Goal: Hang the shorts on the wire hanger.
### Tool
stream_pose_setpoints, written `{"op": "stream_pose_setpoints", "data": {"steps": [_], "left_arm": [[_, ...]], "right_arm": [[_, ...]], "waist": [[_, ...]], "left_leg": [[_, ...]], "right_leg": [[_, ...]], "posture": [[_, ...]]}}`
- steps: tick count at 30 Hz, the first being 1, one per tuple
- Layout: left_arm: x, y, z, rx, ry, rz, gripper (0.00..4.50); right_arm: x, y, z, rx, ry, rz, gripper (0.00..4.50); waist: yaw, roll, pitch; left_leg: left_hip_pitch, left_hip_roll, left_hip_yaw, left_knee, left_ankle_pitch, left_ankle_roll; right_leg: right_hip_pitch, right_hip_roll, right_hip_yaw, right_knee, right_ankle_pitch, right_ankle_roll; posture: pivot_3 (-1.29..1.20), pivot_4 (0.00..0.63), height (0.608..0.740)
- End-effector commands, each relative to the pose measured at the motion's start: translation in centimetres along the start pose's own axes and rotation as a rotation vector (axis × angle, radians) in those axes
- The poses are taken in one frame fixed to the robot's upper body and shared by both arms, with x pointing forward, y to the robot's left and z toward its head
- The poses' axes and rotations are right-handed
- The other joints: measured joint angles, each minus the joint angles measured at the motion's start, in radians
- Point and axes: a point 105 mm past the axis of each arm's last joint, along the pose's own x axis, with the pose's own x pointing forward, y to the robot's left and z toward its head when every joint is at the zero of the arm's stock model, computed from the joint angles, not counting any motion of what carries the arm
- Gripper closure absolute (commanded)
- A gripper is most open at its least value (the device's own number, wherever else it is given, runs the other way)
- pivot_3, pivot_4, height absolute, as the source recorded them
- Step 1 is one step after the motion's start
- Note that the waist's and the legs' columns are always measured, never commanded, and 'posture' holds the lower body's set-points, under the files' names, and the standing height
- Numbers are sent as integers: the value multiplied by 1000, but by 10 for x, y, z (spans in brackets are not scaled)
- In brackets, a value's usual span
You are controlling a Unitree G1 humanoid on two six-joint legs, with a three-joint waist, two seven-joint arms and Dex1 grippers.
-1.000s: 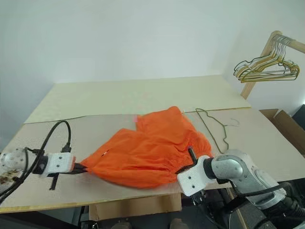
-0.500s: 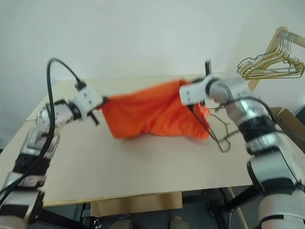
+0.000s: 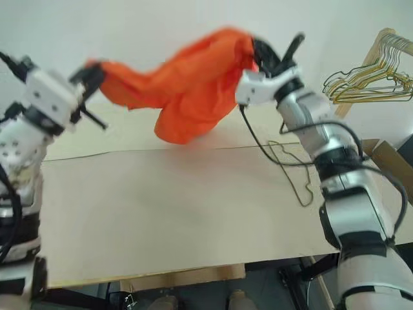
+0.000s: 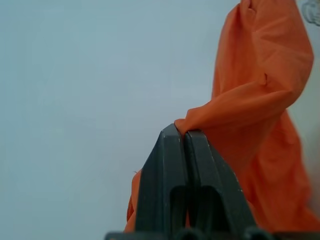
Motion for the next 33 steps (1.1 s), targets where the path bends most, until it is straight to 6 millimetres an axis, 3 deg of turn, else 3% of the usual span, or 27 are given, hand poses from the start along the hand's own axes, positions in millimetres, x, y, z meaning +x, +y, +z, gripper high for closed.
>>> {"op": "stream_pose_setpoints", "data": {"steps": [1,4,6,12,21,23,28,33], "left_arm": [[-21,-48,-3,-21,81,-295,4371],[-38,-85,-30,-64,222,-460,4371],[-43,-100,-40,-96,276,-511,4371],[-48,-121,-38,-151,297,-659,4371],[-65,-152,-18,-275,287,-884,4371],[-67,-155,-16,-271,280,-893,4371],[-48,-138,-38,-293,313,-668,4371],[-62,-138,-34,-427,263,-724,4371]], "right_arm": [[-34,63,22,-16,-147,337,4500],[-62,107,33,-46,-220,519,4500],[-73,120,38,-74,-267,573,4500],[-81,120,36,-127,-312,632,4500],[-100,118,35,-165,-411,749,4500],[-105,120,38,-160,-449,770,4500],[-111,128,41,-165,-480,824,4500],[-114,130,46,-145,-516,826,4500]], "waist": [[5,0,1],[1,2,4],[-1,3,5],[-11,3,6],[-29,3,6],[-30,2,6],[-28,2,6],[-33,2,6]], "left_leg": [[4,0,0,1,-2,3],[18,0,2,2,0,6],[25,0,3,2,2,10],[43,2,5,-2,6,14],[40,1,5,-4,4,16],[40,1,5,-4,4,16],[43,1,5,-4,4,16],[44,1,5,-4,4,17]], "right_leg": [[4,0,-1,-2,0,0],[16,0,0,-5,-1,0],[22,1,2,-4,-6,2],[32,5,5,4,-7,-3],[32,3,5,1,-5,-2],[32,3,5,1,-4,-4],[35,3,5,2,-5,-3],[36,3,5,1,-4,-4]], "posture": [[97,0,740],[90,0,740],[90,0,740],[61,0,740],[41,0,740],[41,0,740],[63,0,740],[52,0,740]]}}
